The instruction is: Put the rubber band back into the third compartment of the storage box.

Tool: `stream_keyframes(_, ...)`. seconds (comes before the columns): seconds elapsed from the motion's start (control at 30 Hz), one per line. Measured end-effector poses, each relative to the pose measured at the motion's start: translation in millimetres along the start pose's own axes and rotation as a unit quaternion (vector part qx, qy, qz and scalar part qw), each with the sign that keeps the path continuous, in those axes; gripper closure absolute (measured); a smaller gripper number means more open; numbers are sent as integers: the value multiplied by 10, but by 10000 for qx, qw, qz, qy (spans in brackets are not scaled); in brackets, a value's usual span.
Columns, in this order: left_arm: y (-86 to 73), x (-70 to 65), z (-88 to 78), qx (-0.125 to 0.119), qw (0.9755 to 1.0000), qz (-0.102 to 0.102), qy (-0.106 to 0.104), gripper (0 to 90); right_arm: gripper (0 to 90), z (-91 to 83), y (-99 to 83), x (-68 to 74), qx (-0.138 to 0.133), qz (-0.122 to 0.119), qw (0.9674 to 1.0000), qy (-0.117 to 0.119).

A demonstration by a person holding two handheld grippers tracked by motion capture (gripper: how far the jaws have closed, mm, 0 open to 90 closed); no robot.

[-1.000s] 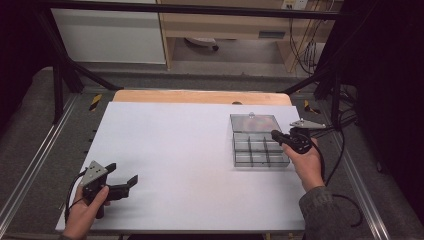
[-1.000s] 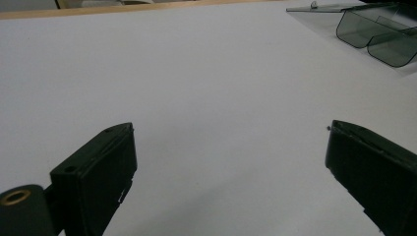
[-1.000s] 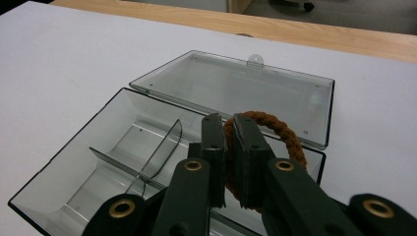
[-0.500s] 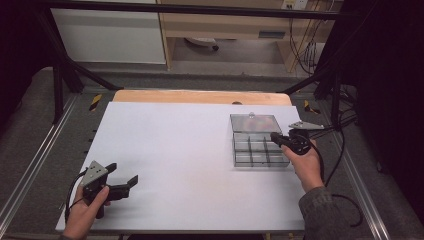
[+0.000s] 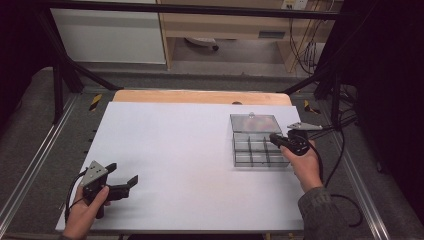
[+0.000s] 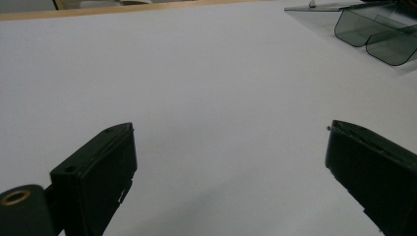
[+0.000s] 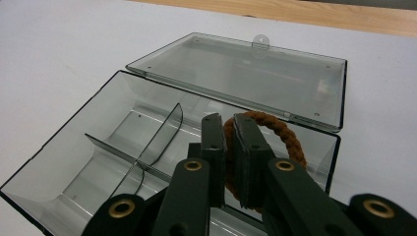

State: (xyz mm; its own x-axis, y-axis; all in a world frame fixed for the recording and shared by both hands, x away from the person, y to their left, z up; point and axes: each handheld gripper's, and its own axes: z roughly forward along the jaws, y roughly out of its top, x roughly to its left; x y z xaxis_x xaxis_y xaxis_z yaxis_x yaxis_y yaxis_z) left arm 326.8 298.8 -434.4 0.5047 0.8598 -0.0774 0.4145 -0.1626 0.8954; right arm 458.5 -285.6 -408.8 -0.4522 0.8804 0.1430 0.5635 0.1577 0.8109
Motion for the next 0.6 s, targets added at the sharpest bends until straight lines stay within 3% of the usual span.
stream_keyframes(0.6,-1,-2,2,4,10000,8,-6,50,841,60,-40,9,88,64,9999,52)
